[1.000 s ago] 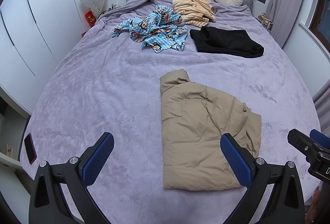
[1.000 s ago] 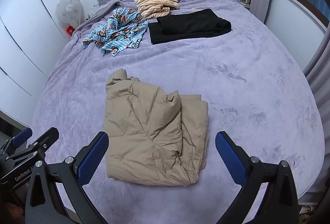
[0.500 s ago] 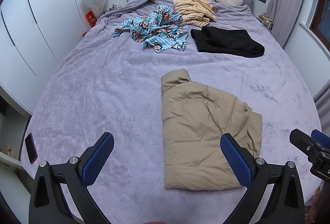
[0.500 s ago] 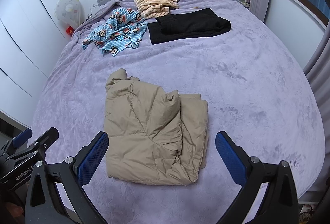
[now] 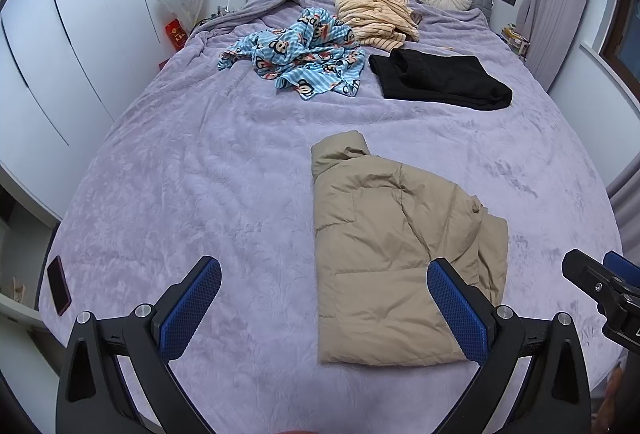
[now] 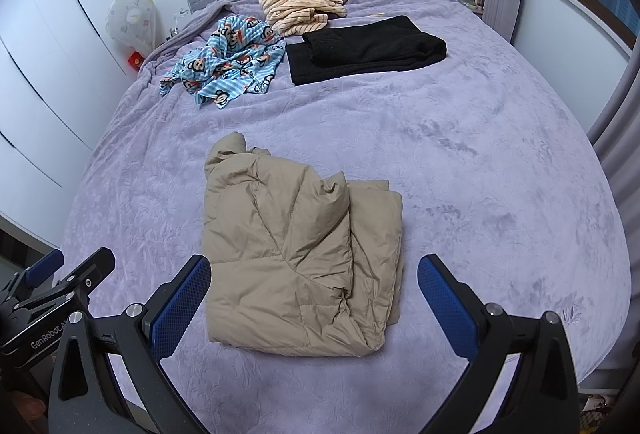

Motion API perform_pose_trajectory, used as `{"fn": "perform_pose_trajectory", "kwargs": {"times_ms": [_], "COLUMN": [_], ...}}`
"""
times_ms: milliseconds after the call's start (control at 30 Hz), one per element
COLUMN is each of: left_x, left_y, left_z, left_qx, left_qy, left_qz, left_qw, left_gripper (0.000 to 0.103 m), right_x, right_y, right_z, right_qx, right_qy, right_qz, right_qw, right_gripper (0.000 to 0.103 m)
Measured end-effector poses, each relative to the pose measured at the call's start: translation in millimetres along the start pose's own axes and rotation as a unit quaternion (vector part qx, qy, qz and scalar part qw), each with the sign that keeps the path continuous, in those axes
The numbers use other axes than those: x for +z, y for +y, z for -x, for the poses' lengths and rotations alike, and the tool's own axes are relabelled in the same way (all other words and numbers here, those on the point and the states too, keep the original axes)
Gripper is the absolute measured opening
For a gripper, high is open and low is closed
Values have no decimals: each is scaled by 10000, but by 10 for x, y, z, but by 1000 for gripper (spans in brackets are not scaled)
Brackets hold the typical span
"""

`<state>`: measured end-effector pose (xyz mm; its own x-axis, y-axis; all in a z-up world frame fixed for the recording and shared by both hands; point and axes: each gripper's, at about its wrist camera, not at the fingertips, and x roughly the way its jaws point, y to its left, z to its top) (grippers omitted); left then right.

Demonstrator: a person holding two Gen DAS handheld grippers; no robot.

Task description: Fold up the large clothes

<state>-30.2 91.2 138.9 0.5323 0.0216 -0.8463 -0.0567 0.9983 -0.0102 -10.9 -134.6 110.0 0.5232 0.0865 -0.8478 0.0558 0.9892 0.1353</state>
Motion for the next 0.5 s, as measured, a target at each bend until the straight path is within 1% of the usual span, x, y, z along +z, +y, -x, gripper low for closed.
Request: {"fn": "perform_pose_trajectory", "kwargs": {"times_ms": [500], "left_x": [-63], "left_y": [-17], "left_z": [-18], "left_qx": [-19], "left_qy": [52], "left_qz": [-33], "left_qw": [10000], "left_gripper": [103], "right_x": [14], "right_y": [-7], "right_z": [-1], "right_qx": [10], "right_qy": [10], "right_qz": [-2], "right_qw": [10000], "right_gripper": [103]}}
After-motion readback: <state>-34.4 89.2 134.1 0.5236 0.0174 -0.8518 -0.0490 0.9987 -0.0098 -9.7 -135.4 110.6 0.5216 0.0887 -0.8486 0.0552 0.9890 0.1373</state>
